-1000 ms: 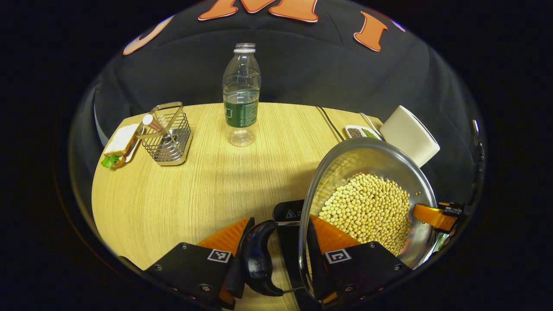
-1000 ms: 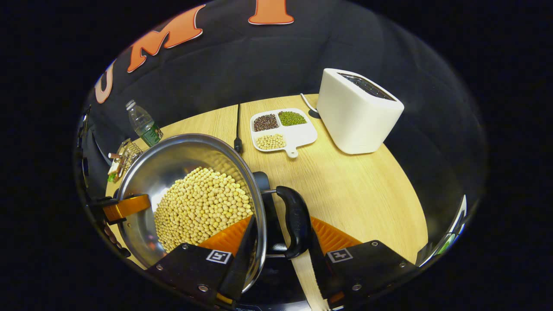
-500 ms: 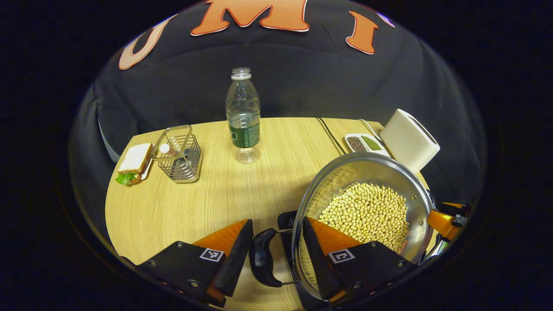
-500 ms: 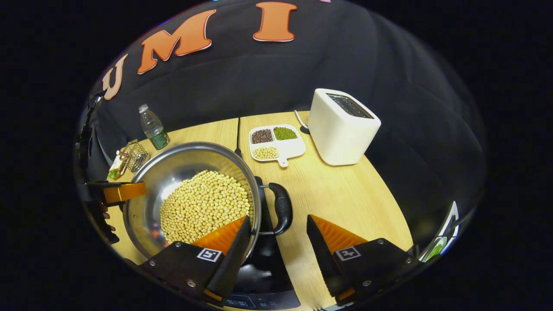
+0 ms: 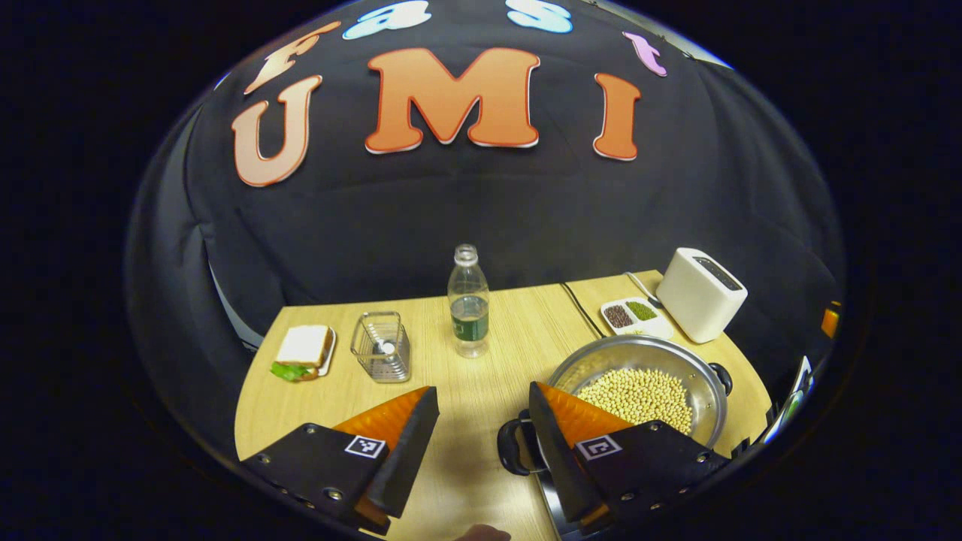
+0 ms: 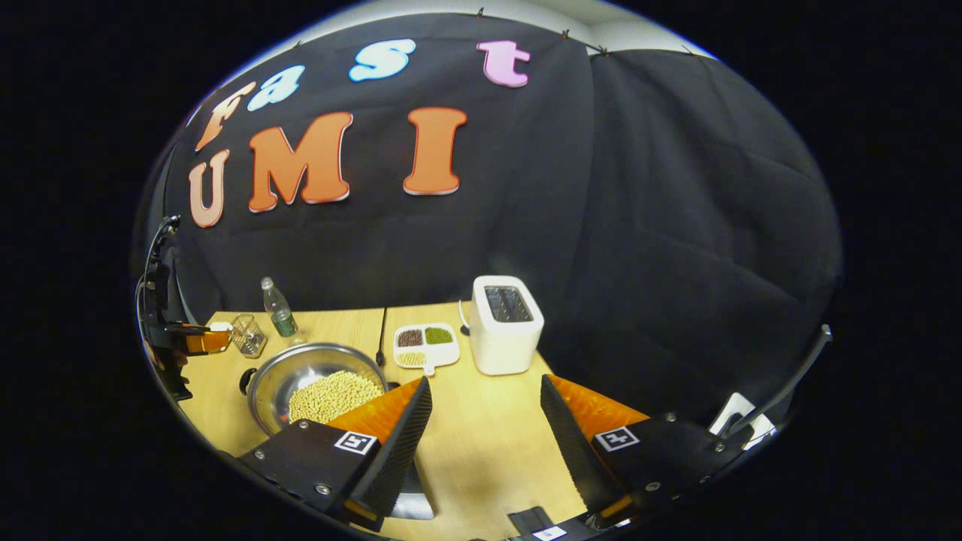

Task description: First push the handle of the pot to place it horizontally, then grasp the pot with both hands and set it on the induction cooktop.

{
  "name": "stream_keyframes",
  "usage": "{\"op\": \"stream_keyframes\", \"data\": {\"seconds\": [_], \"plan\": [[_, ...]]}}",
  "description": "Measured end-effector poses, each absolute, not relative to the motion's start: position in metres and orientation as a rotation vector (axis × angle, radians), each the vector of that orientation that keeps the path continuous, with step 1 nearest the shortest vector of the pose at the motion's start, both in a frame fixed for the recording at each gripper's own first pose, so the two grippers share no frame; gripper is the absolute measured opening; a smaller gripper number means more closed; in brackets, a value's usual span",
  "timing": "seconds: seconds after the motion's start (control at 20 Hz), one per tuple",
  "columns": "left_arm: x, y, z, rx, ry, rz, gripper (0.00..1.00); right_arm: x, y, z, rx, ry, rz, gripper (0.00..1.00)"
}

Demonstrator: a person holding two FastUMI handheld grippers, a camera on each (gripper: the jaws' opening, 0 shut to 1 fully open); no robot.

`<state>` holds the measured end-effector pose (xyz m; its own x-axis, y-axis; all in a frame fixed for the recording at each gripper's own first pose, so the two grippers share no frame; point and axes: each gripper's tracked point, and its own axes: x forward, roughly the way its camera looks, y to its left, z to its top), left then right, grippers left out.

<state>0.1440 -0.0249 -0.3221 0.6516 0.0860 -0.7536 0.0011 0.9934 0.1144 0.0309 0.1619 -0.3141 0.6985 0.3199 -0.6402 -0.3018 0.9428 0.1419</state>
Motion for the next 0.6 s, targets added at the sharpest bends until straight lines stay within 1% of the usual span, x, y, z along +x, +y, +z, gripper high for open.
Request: {"op": "stream_keyframes", "data": {"seconds": [0.15, 0.35, 0.45, 0.6], "plan": [[0.149, -0.019, -0.280, 0.087, 0.780, 0.070, 0.76, 0.038, 0.134, -0.277, 0.036, 0.621, 0.316, 0.91], [0.146, 0.003, -0.231, 0.116, 0.680, 0.110, 0.77, 0.042, 0.101, -0.240, 0.036, 0.540, 0.281, 0.91], [0.150, 0.014, -0.190, 0.104, 0.589, 0.138, 0.76, 0.046, 0.085, -0.213, 0.032, 0.481, 0.270, 0.91], [0.161, 0.026, -0.113, 0.102, 0.398, 0.182, 0.76, 0.060, 0.063, -0.172, -0.001, 0.365, 0.247, 0.91]]}}
